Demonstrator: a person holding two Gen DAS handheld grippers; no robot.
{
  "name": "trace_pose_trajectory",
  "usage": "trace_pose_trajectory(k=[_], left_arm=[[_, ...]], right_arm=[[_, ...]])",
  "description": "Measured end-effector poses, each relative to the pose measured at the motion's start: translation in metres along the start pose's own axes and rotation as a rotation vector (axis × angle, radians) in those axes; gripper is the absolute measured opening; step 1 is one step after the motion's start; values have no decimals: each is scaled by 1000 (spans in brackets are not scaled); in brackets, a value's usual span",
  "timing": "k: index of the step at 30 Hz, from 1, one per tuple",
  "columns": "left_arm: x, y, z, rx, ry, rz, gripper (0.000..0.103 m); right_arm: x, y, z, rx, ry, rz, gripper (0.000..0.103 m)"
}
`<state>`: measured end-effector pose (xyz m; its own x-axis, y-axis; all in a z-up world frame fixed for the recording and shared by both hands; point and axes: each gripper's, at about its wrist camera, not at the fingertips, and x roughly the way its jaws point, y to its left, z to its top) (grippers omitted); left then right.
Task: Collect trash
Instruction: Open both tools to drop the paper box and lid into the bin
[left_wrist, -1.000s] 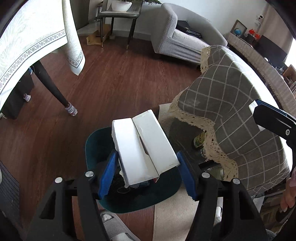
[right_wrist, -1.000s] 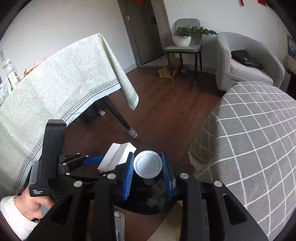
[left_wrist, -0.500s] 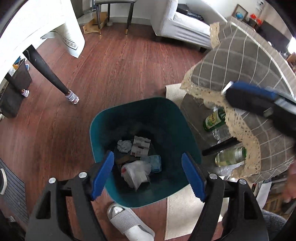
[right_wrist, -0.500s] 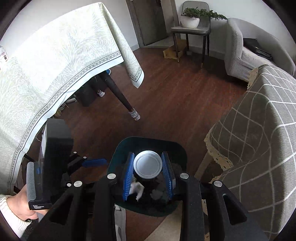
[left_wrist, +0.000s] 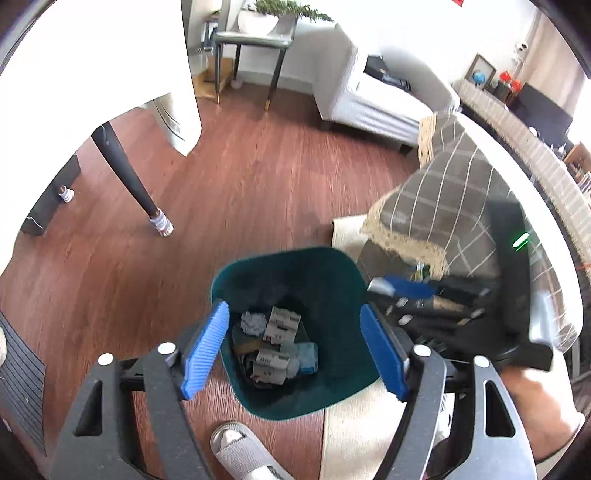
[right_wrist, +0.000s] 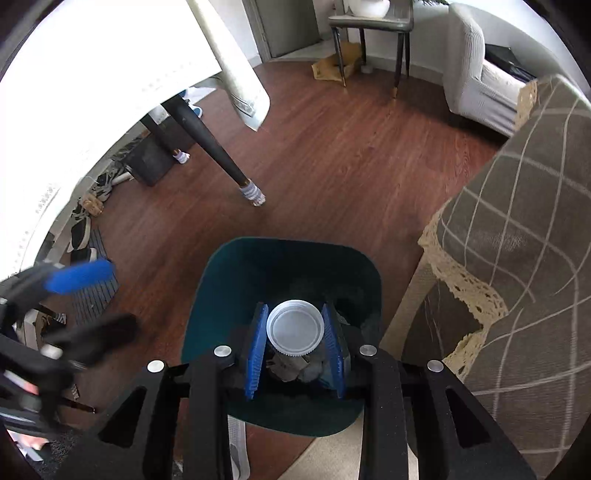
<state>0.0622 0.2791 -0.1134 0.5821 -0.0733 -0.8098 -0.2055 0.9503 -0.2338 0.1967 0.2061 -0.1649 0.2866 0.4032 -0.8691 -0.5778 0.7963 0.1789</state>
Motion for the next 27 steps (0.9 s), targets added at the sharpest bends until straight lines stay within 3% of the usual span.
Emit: trace_pose_trajectory(k=[7,9,11,15,20,24,27], left_arm=[[-25,-6,12,11,-84,0,59],[-33,-10,15,37,-107,8,51],[-43,-17,18,76,-142,29,50],[-56,-26,27,95,-187,39,50],[-80,-36,33,118,-237,28,51],[-102,-42,37,110,-270,9,51],[-122,-45,32,86,-301,-9,61]], right_arm=[[31,-3,-19,-4,109,-13,31],[34,-2,-23,-14,126,-21,31],[35,-2,-26,-17,134,-19,31],[32,0,-30,-52,132,-22,52],[17,2,-32,-81,120,-28,52],[-17,8,-32,-111,46,-18,52],[-53,9,-31,-111,-35,-19,52]])
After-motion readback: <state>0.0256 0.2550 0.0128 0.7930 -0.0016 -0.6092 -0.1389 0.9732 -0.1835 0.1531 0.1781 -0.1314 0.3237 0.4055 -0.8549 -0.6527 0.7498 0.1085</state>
